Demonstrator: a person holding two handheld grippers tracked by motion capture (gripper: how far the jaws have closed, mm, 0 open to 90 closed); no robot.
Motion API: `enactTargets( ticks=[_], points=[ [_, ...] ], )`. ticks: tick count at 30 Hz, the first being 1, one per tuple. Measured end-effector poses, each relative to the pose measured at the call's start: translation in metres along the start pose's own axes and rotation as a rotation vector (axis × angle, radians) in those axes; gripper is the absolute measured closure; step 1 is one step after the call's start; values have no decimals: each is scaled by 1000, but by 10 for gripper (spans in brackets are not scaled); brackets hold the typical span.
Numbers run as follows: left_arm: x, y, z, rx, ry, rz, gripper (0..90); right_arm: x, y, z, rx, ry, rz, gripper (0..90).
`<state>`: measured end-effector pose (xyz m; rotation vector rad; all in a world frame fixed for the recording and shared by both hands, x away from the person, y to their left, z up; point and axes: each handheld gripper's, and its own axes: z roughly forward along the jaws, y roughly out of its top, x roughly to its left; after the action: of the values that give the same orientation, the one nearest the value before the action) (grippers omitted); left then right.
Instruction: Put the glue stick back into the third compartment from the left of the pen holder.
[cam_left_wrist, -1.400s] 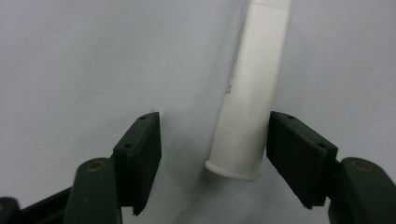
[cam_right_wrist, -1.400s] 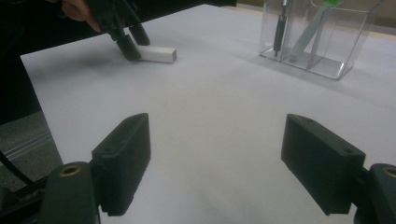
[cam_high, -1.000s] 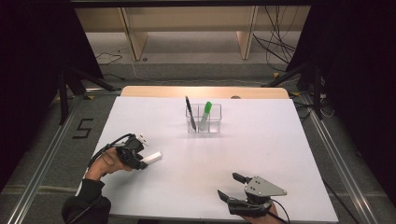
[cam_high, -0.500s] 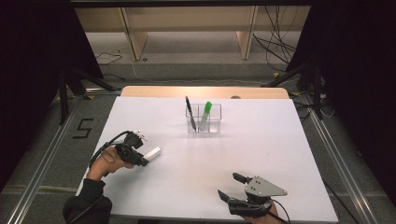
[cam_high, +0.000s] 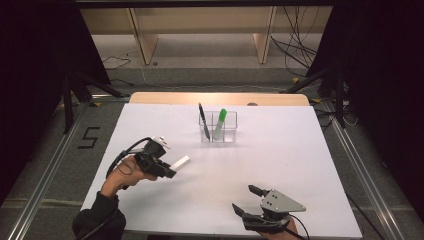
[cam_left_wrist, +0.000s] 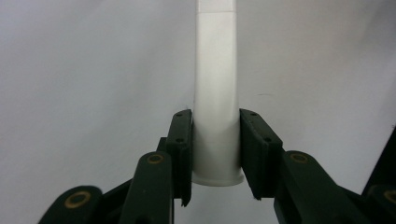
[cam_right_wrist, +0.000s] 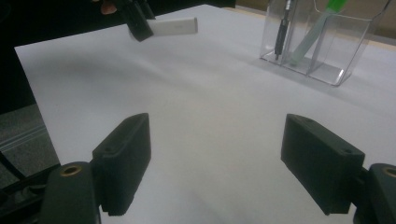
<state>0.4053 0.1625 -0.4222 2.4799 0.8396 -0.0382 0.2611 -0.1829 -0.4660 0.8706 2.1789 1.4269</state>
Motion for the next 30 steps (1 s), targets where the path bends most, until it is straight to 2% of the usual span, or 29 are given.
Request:
enactTargets(
  ticks=[2,5,9,10,12,14,15,20,27,30],
  points=[
    [-11,6,7,16,-9,38,672,2,0,0,5,-6,-14,251],
    [-27,14,14,28,-37,86,672,6,0,1,14,-21,-67,251],
    [-47,23,23,32,-96,130,672,13,0,4,29,-41,-128,251],
    [-52,24,25,35,-108,129,672,15,0,5,33,-47,-151,251],
    [-58,27,29,52,-130,151,672,19,-1,6,38,-60,-192,251],
    [-63,28,33,55,-141,153,672,23,-1,7,44,-63,-225,251],
    [-64,29,34,65,-144,167,672,25,-1,8,44,-65,-240,251],
    [-72,32,38,70,-148,186,672,34,-1,12,54,-91,-319,252],
    [-83,37,40,82,-157,212,672,49,-2,20,78,-164,-510,265],
    [-90,39,44,105,-168,231,672,58,-3,26,92,-214,-627,270]
  ],
)
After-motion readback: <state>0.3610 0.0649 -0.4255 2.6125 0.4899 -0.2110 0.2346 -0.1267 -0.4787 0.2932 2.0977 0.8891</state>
